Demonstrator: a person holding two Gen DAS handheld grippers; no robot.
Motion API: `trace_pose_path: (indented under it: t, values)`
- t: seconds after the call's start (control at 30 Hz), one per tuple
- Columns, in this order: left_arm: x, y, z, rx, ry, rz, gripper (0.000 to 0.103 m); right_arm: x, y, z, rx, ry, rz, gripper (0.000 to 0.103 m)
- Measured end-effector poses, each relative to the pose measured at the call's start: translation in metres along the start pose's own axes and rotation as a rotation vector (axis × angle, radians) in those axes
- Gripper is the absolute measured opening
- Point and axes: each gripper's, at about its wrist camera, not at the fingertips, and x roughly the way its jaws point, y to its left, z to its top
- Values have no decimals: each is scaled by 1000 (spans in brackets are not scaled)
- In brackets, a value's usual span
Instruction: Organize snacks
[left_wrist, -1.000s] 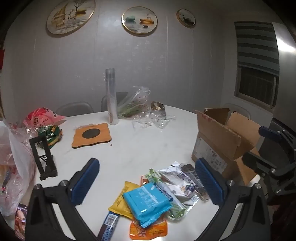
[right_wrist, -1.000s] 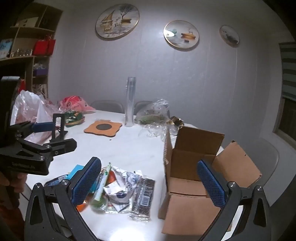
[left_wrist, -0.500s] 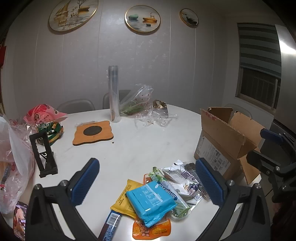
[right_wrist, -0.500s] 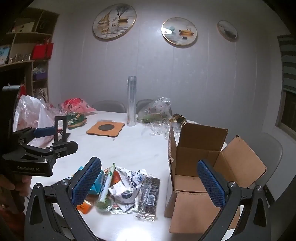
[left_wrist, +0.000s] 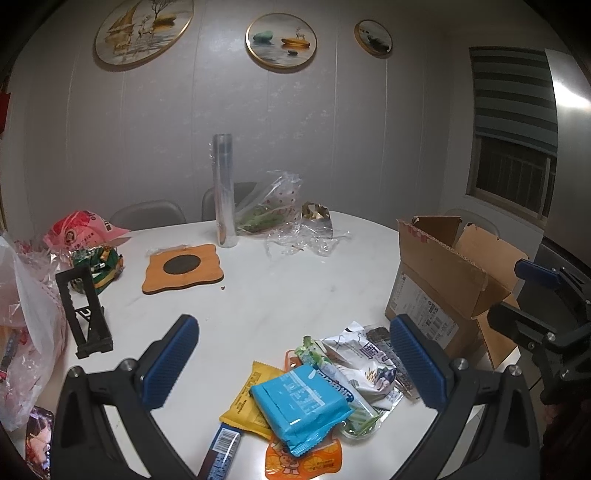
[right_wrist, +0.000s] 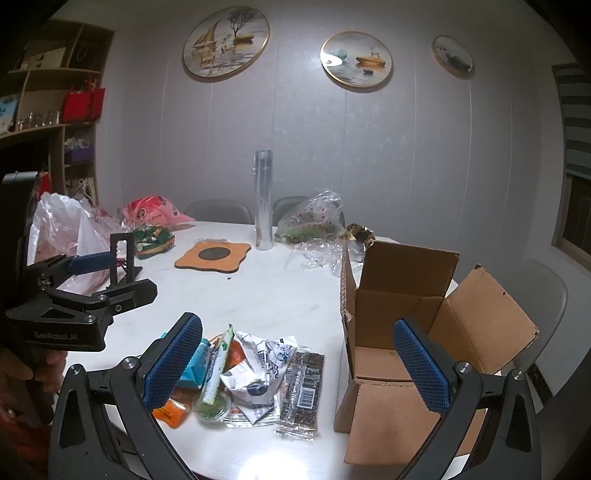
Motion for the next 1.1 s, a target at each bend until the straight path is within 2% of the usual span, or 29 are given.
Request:
trace_pose_path:
  t: [0.27,0.6,0.87,1.1]
  values:
    - [0,0,0,1,2,-8,102,-2,0,-1,15,-2,15,103]
    - [0,-1,0,1,-1,-12,102,-9,4,-1,-3,-14,-24,103]
    - [-2,2,-2,-2,-10,-16,102,-10,5,-1,19,-24,28,103]
    - [-9,16,-4,-17,-31,-21,102,-12,23,2,-40,-37,24,103]
